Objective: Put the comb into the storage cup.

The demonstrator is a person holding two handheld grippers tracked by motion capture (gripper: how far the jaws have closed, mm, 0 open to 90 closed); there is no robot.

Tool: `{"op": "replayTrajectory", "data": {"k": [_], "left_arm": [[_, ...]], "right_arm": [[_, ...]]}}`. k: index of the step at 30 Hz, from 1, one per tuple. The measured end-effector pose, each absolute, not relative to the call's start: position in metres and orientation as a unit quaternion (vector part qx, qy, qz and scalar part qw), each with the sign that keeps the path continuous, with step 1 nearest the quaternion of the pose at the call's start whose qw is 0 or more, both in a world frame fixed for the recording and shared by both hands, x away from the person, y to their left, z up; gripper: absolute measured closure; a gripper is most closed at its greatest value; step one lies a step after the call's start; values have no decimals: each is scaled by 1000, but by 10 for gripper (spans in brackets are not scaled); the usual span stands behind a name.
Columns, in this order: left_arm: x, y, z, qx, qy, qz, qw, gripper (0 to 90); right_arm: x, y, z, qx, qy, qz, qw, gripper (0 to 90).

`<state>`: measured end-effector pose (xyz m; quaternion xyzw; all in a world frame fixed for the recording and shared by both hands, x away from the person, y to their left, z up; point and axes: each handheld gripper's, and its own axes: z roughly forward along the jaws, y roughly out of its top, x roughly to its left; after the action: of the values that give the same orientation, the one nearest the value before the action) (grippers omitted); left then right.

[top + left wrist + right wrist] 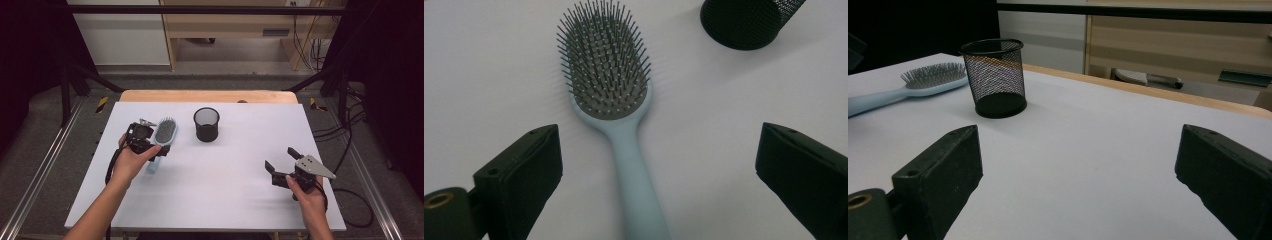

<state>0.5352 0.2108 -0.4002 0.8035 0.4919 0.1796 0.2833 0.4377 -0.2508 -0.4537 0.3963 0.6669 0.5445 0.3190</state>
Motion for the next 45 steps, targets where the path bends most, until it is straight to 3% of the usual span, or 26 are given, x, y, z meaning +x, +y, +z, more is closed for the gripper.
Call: {"op": "replayTrajectory", "data": {"k": [14, 34, 45], "left_arm": [[557, 204, -426, 802, 517, 166, 248, 94], [562, 216, -442, 790, 543, 145, 245, 456], [565, 215, -448, 790, 547, 145, 235, 511]], "right_arm": [[439, -250, -454, 396, 671, 544, 312, 50], [439, -251, -455, 401, 672, 542, 307, 50], [439, -251, -456, 399, 675, 539, 306, 49]]}}
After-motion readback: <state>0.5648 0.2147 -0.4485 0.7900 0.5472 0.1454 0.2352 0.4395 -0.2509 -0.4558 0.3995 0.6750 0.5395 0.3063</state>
